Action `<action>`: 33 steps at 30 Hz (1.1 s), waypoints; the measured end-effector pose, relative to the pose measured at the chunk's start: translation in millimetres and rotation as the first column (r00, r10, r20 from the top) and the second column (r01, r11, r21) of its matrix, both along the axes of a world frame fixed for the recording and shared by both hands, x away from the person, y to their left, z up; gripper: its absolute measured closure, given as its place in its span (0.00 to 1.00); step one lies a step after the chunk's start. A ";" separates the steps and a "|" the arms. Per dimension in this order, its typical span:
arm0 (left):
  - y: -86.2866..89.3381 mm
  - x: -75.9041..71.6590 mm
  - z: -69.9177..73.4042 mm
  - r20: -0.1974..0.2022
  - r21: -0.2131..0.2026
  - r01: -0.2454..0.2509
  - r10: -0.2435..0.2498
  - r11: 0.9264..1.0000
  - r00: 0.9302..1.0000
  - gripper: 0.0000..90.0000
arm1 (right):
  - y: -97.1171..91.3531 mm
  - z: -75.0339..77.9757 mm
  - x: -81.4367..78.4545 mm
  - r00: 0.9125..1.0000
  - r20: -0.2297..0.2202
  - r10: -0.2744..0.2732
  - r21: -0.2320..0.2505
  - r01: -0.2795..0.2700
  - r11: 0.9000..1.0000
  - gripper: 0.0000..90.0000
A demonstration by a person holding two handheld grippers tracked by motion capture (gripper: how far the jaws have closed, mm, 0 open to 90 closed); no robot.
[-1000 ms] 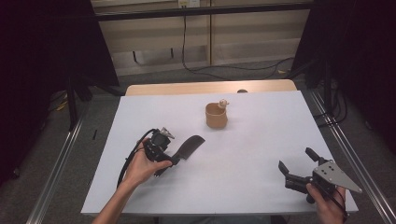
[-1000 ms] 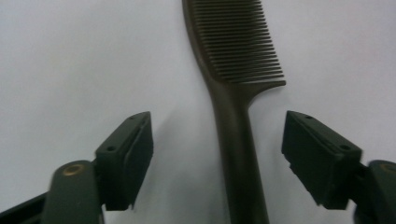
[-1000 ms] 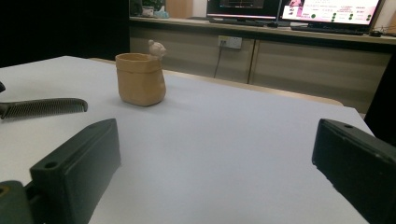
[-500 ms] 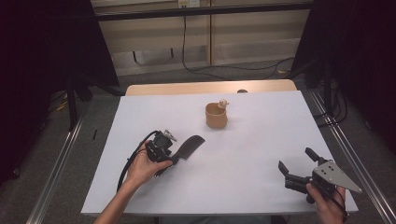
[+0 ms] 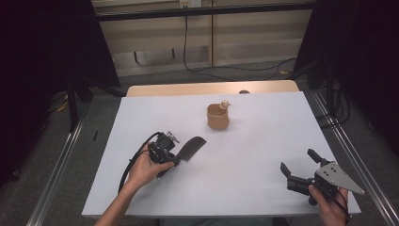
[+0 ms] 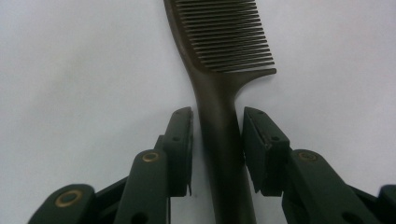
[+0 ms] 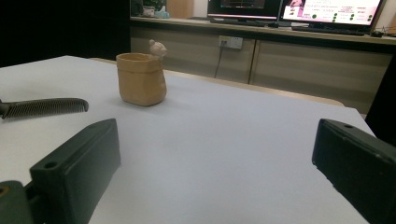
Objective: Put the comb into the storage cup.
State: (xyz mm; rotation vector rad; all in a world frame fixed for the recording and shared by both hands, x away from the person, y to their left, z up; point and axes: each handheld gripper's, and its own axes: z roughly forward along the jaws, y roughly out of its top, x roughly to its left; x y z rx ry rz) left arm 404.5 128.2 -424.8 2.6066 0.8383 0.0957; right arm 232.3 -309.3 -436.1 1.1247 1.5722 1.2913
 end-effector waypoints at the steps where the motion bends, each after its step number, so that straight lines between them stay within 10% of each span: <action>1: -0.4 0.4 0.0 -0.003 0.000 -0.006 0.006 1.000 1.000 0.72 | 0.1 -0.1 0.0 1.000 -0.001 0.001 -0.001 -0.001 1.000 0.01; 20: -3.8 1.1 1.6 -0.023 0.021 -0.025 0.026 0.999 0.999 0.81 | -0.2 0.1 -0.4 1.000 -0.001 0.001 -0.002 -0.001 1.000 0.01; 33: 1.7 2.6 2.5 -0.042 -0.037 -0.032 0.030 0.999 0.999 0.81 | -0.4 0.1 -0.6 1.000 0.001 -0.001 -0.001 0.001 1.000 0.01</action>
